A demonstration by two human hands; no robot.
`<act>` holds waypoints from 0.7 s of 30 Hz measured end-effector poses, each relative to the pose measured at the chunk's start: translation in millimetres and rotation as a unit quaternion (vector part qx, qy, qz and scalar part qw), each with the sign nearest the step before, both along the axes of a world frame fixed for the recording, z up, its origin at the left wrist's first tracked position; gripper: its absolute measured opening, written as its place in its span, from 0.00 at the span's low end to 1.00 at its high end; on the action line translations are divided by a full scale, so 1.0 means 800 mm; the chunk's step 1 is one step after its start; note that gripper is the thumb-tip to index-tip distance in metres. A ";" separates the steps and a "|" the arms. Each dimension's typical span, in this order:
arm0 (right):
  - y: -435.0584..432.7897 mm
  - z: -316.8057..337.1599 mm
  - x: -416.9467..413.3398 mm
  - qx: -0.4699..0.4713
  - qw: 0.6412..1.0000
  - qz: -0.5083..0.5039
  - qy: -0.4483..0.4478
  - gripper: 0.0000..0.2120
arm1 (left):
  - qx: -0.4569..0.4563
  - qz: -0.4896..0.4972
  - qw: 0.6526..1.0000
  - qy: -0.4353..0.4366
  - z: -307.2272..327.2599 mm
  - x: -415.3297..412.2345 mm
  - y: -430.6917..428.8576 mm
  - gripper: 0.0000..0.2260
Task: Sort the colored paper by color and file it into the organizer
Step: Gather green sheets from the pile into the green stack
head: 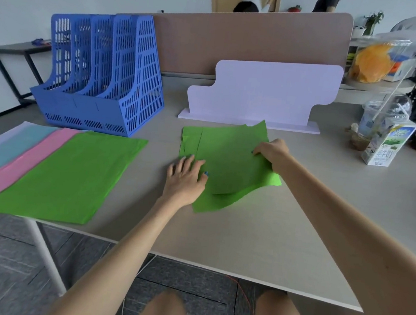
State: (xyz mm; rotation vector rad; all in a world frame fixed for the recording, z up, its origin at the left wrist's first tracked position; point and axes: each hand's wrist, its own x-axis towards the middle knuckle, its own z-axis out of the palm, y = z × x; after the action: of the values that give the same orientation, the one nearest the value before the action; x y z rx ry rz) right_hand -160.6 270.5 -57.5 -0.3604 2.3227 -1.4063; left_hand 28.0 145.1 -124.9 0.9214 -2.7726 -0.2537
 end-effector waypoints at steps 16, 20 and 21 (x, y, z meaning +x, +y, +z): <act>0.052 -0.003 0.058 -0.275 0.957 0.068 -0.065 0.10 | 0.397 0.144 0.827 0.370 0.072 0.028 -0.018 0.28; 0.062 0.008 0.066 -0.314 0.943 0.089 -0.069 0.04 | 0.461 0.115 0.771 0.424 0.104 0.043 -0.011 0.33; 0.064 0.012 0.065 -0.323 0.939 0.093 -0.070 0.04 | 0.486 0.101 0.753 0.432 0.114 0.046 -0.008 0.37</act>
State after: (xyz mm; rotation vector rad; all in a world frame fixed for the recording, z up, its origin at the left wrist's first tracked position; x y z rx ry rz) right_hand -108.3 321.7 -48.2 -0.6196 1.6100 -1.9899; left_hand 65.2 138.6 -34.0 0.8929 -1.5333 -1.6814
